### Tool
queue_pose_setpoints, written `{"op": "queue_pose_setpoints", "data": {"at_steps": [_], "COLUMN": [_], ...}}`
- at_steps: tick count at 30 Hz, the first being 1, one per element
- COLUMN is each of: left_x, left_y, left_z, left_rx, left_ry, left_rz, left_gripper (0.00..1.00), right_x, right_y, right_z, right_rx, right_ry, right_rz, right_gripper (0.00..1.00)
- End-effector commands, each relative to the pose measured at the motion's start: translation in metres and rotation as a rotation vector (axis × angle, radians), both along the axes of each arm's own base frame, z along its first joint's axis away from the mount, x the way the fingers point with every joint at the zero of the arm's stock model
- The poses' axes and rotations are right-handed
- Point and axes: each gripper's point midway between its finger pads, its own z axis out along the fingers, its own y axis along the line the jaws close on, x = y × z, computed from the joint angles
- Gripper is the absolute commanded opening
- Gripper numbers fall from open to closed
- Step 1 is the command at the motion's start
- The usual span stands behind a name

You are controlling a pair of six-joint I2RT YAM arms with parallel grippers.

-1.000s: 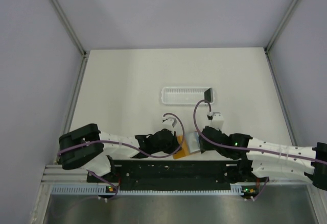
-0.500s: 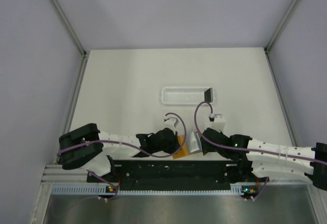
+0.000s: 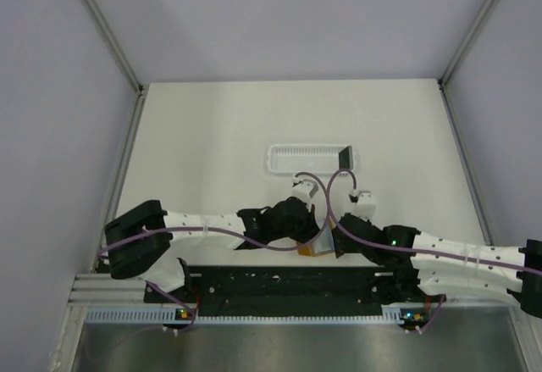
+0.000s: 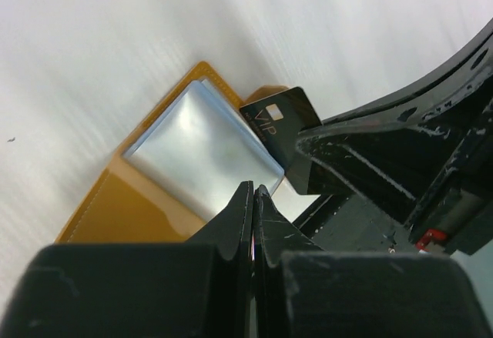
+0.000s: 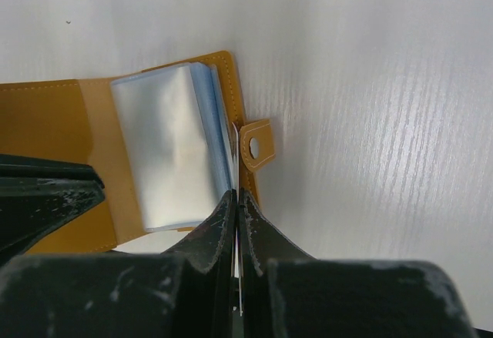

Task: Put the credit cards into the card holder
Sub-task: Open the card holder at the corner of the board.

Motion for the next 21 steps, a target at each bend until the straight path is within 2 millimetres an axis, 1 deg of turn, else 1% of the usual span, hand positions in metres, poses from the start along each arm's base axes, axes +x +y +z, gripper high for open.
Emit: {"op": "queue_pose_setpoints", "data": {"at_steps": [1,4,7,10,18,21], "left_x": [0.002,0.001,0.004,0.005,0.005,0.004], "left_y": [-0.023,-0.03,-0.031,-0.033,-0.042,-0.042], "left_z": [0.002,-0.006,-0.013,-0.016,-0.016,-0.024], "left_rx": [-0.026,-0.028,-0.02,-0.024,-0.064,-0.05], "left_ry": [-0.017,-0.004,0.0,-0.003,0.006,0.019], "left_rz": [-0.048,-0.061,-0.048,-0.042,-0.046,-0.047], "left_gripper": [0.0,0.0,0.0,0.0,0.0,0.0], "right_x": [-0.006,-0.007,-0.007,-0.007,-0.008,-0.008], "right_y": [-0.007,-0.008,-0.007,-0.008,-0.008,-0.009], "right_z": [-0.009,-0.011,-0.01,-0.011,-0.013,-0.014], "right_rx": [-0.021,-0.02,-0.012,-0.014,-0.012,-0.015], "right_ry": [0.024,0.028,0.025,0.028,0.033,0.033], "right_rz": [0.001,-0.001,-0.006,-0.006,-0.006,-0.007], "right_gripper": [0.0,0.0,0.0,0.0,0.0,0.0]}}
